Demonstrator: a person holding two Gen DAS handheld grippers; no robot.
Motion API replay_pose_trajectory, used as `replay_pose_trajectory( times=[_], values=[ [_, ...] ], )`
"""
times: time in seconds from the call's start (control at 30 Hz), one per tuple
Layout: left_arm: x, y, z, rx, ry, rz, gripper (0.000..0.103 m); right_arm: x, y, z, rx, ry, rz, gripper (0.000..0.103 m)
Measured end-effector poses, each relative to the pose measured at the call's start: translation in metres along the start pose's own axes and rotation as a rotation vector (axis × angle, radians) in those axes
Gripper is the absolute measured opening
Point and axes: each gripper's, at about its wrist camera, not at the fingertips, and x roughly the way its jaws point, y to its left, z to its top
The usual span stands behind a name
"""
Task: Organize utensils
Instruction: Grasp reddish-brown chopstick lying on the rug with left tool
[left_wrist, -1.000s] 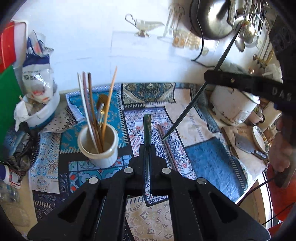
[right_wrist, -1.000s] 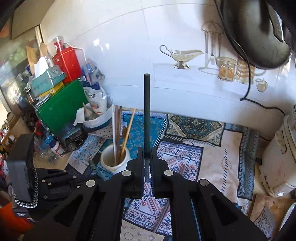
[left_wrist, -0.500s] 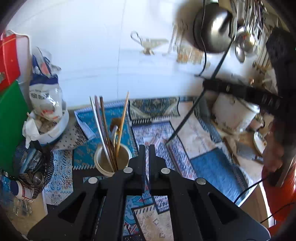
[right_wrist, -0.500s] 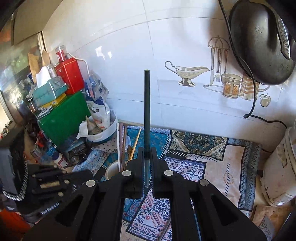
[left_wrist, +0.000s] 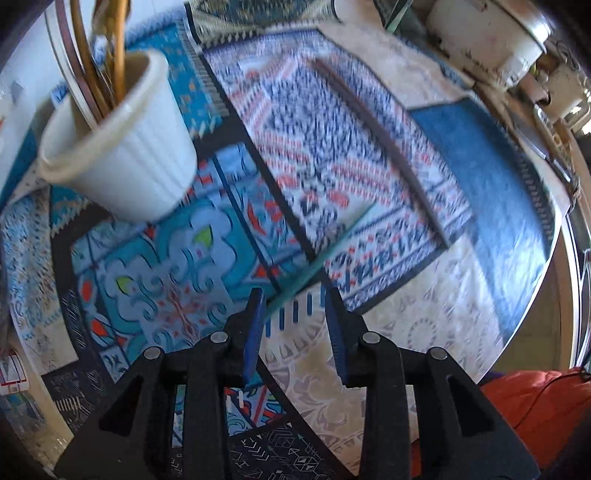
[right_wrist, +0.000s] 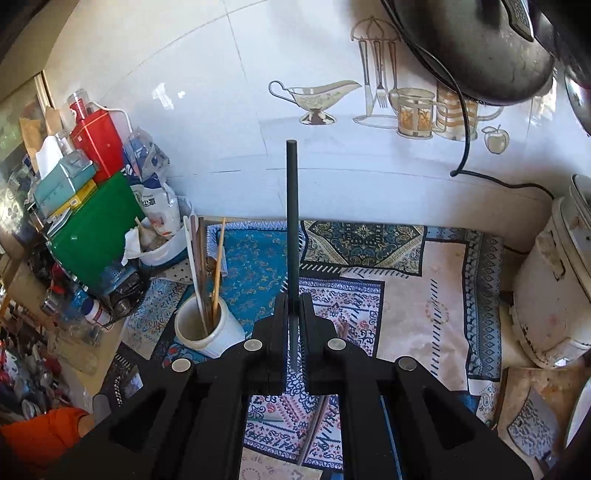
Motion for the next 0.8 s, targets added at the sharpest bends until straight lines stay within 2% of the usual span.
replay_pose_trajectory(
  times=[0.07,0.13,0.2,0.3,0.4,0.57,0.67,0.8],
  values=[
    [0.003,0.001,-0.002,-0.007,-0.002,0.016,0.032,-0.001,-0.006,-0.003,0.018,0.005,-0.012,0.005],
    [0.003,0.003,0.001,-0.031,0.004,-0.020,0.032,-0.002,-0.013,-0.007,0.037,0.010,-0.027,0.005],
    [-0.004,0.003,0.011,-0.052,-0.028,-0.050,0.032,-0.005,-0.020,-0.011,0.052,0.012,-0.042,0.005],
    [-0.012,-0.006,0.038,-0.074,-0.086,-0.072,0.033,-0.010,-0.032,-0.016,0.070,0.010,-0.072,0.005],
    [-0.008,-0.014,0.076,-0.141,-0.117,-0.083,0.035,-0.017,-0.047,-0.022,0.099,0.007,-0.092,0.005],
    [0.020,-0.019,0.128,-0.257,-0.110,-0.100,0.035,-0.029,-0.075,-0.031,0.148,0.000,-0.115,0.005],
    [0.029,-0.019,0.145,-0.320,-0.093,-0.134,0.026,-0.034,-0.090,-0.037,0.168,0.000,-0.123,0.005],
    [0.035,-0.020,0.153,-0.375,-0.088,-0.234,0.016,-0.035,-0.109,-0.045,0.187,0.012,-0.131,0.005]
  ],
)
